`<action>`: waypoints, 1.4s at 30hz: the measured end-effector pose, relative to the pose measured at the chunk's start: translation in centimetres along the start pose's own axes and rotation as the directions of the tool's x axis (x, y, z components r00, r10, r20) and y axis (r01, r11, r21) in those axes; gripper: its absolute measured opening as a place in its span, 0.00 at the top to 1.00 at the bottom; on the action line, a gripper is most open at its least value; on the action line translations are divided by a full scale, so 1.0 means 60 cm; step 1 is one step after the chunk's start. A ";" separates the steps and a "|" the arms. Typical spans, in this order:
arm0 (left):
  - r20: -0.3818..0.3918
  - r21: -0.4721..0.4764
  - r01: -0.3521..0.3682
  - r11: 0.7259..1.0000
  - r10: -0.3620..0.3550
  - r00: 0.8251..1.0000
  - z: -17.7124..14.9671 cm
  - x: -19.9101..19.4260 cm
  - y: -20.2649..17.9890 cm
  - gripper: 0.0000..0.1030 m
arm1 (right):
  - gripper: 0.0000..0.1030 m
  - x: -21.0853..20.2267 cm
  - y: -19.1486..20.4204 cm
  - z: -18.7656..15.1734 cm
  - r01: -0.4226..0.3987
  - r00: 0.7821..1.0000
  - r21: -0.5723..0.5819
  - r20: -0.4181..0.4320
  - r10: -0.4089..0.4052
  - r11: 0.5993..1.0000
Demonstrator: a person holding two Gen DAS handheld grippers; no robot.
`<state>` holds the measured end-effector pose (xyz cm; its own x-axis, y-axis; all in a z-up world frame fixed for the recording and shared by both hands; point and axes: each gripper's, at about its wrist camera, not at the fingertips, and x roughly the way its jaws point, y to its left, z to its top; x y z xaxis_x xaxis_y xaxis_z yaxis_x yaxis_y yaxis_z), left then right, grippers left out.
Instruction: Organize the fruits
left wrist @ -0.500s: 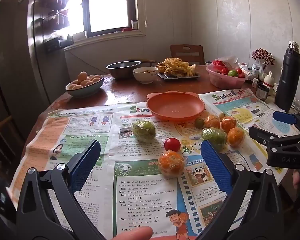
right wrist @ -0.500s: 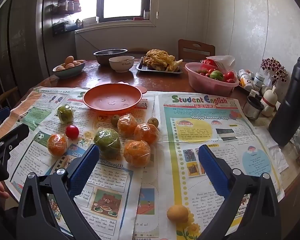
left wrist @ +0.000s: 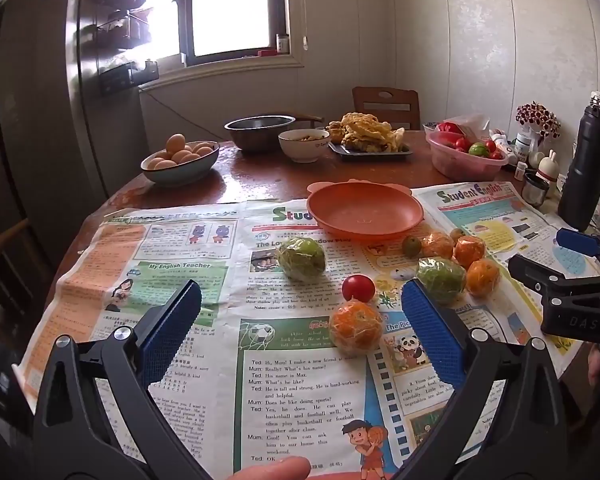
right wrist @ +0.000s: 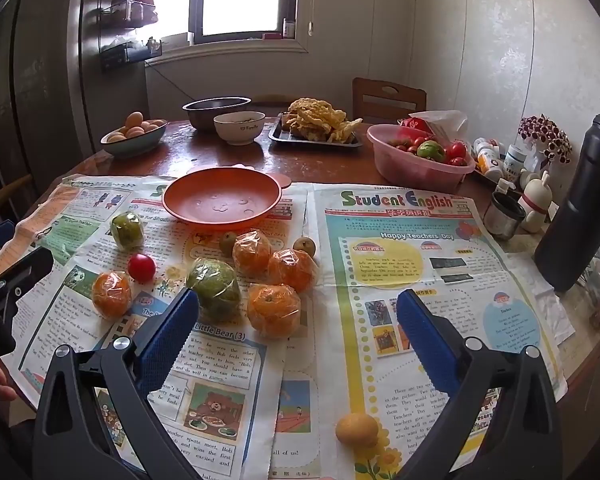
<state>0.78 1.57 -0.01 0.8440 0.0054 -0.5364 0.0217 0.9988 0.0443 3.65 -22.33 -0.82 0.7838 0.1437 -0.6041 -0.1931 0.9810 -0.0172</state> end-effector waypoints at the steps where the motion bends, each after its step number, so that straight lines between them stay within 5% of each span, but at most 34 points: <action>1: 0.000 -0.001 0.000 1.000 0.000 1.000 0.001 0.001 0.001 0.08 | 0.04 0.008 0.009 0.001 0.005 1.000 -0.004 -0.007 -0.005 1.000; 23: -0.013 -0.026 -0.013 1.000 0.012 1.000 -0.010 -0.002 0.001 0.08 | 0.04 0.015 0.016 -0.004 0.016 1.000 -0.003 -0.020 -0.016 1.000; 42: -0.017 -0.038 0.064 0.997 -0.065 0.998 -0.020 0.005 0.003 0.08 | 0.04 0.015 0.020 -0.010 -0.017 1.000 -0.046 -0.011 0.016 0.999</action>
<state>0.38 1.83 -1.15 0.8314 -0.0583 -0.5527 0.0555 0.9982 -0.0218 3.80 -21.12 -1.86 0.7740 0.1581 -0.6132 -0.2332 0.9714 -0.0439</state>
